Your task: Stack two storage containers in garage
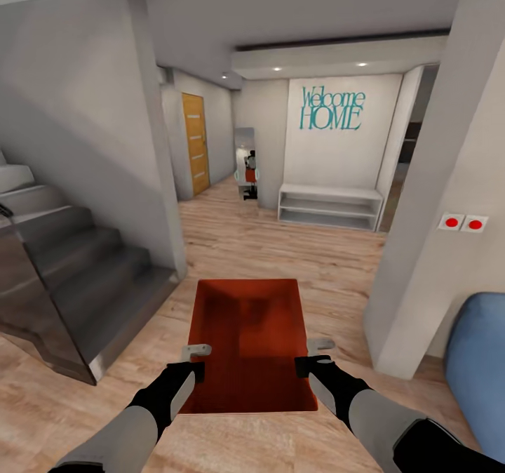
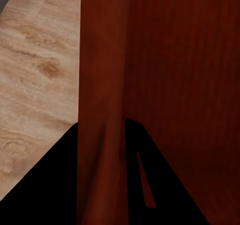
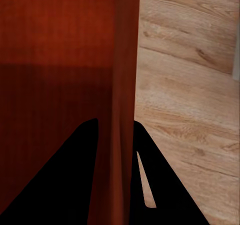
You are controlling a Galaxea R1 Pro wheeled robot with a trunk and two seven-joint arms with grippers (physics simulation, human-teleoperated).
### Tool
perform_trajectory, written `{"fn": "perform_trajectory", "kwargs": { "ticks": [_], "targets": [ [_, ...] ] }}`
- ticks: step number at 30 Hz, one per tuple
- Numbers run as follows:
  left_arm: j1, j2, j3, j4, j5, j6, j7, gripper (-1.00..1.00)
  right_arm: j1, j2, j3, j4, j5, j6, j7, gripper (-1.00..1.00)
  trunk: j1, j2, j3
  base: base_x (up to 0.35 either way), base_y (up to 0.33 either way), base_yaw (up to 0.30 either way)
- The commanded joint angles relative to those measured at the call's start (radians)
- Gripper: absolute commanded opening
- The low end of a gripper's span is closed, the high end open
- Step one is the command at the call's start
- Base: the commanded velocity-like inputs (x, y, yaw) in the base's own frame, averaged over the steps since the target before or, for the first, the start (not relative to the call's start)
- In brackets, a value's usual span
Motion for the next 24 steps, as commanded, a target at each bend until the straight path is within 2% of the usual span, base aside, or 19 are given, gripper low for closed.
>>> {"fn": "perform_trajectory", "kwargs": {
  "ticks": [1, 24],
  "targets": [
    [0.0, 0.021, -0.001, 0.001, 0.012, 0.006, 0.007, -1.0, -0.001, -0.01, -0.003, -0.005, 0.01, -0.025, -0.006, -1.0, 0.001, -0.002, -0.002, 0.322, 0.0, 0.0],
    [0.0, 0.021, -0.001, 0.002, 0.012, 0.006, 0.007, -1.0, -0.002, -0.009, -0.003, -0.005, 0.011, -0.025, -0.006, -1.0, 0.001, -0.002, -0.002, 0.322, 0.0, 0.0]
  ]
}}
